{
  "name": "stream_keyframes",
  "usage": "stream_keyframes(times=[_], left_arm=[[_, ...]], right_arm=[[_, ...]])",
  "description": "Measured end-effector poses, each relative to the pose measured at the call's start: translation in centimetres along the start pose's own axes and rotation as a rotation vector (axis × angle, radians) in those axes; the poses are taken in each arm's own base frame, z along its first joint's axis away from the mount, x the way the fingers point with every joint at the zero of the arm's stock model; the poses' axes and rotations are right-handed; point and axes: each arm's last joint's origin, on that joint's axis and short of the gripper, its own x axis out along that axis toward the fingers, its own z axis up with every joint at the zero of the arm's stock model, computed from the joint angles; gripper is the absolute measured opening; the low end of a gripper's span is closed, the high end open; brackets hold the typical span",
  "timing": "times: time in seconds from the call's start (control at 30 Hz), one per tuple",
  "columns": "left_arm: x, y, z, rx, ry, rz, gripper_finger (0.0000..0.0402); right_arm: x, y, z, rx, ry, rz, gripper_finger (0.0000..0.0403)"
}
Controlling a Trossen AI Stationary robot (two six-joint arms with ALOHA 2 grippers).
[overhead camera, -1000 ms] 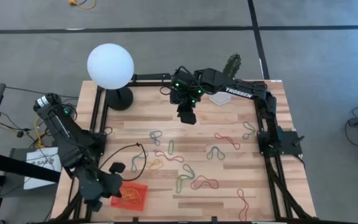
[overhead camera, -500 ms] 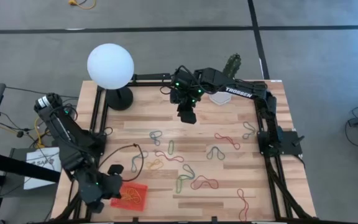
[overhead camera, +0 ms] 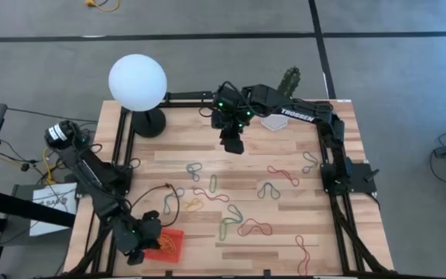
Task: Pick and place rubber bands into bin
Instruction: Put the top yellow rubber band into the basket
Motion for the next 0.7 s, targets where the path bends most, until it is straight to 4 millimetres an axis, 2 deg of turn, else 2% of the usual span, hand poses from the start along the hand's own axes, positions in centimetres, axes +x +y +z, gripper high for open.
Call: stream_keyframes(times=[0.17, 0.33, 0.7], left_arm=[[0.7, 1.3, -1.0, -0.059, -0.006, 0.041, 0.0000], [1.0, 2.5, -1.1, -0.124, -0.002, 0.114, 0.0000], [3.7, 3.7, -1.4, -0.322, 0.116, 0.155, 0.0000]], right_arm=[[0.0, 0.0, 0.1, -0.002, -0.007, -0.003, 0.0113], [0.0, 0.0, 0.1, -0.003, -0.009, -0.006, 0.0113], [0.0, 0.0, 0.1, -0.004, -0.011, -0.007, 0.0113]])
